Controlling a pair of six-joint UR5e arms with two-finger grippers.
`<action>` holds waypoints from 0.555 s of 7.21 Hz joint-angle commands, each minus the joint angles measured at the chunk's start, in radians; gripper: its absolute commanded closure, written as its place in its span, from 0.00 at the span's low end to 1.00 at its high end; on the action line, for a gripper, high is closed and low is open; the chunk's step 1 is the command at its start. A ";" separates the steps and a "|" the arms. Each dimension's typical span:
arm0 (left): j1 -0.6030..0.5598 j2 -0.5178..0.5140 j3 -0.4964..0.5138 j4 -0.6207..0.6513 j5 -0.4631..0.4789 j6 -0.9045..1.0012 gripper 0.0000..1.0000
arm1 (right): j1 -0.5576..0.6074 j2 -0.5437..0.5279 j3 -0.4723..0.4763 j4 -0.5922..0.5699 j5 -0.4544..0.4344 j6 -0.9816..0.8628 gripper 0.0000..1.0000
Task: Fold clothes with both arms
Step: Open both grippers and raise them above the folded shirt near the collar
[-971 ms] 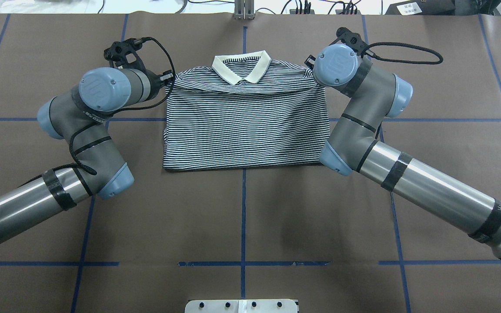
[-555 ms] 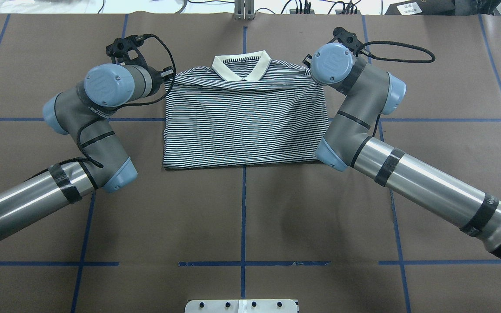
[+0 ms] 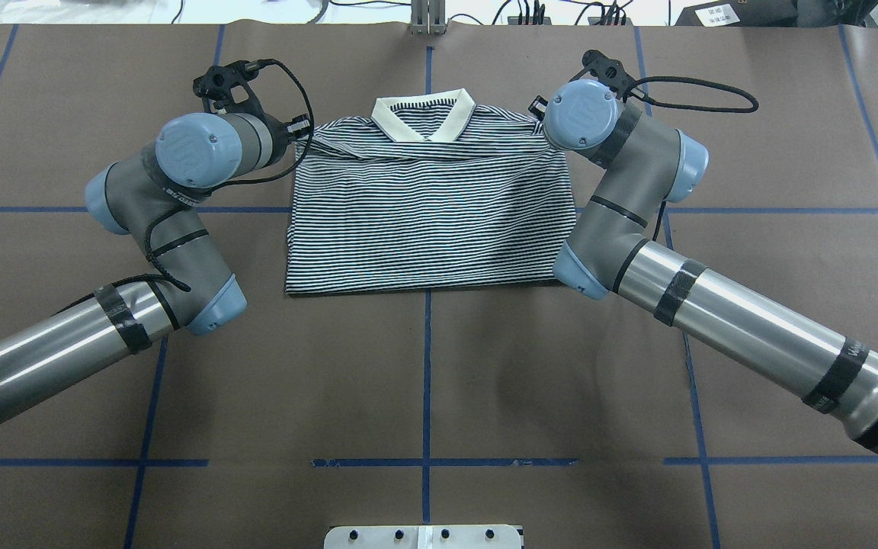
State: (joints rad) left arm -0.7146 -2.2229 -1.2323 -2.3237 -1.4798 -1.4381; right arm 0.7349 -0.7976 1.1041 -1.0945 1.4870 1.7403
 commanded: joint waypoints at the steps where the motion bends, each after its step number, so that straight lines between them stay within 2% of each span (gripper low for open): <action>1: 0.003 0.014 0.004 -0.029 -0.003 -0.001 0.67 | 0.001 0.003 0.028 0.001 0.007 -0.017 0.50; 2: -0.002 0.031 -0.028 -0.058 -0.005 0.001 0.68 | 0.014 -0.008 0.083 -0.002 0.066 -0.022 0.49; 3: -0.003 0.064 -0.092 -0.109 -0.026 -0.002 0.67 | 0.035 -0.082 0.215 -0.007 0.170 -0.018 0.42; 4: -0.003 0.084 -0.119 -0.114 -0.072 -0.005 0.66 | 0.037 -0.185 0.355 -0.011 0.194 -0.010 0.32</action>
State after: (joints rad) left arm -0.7169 -2.1674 -1.3059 -2.4132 -1.5094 -1.4402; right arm 0.7616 -0.8766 1.2989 -1.1005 1.6206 1.7240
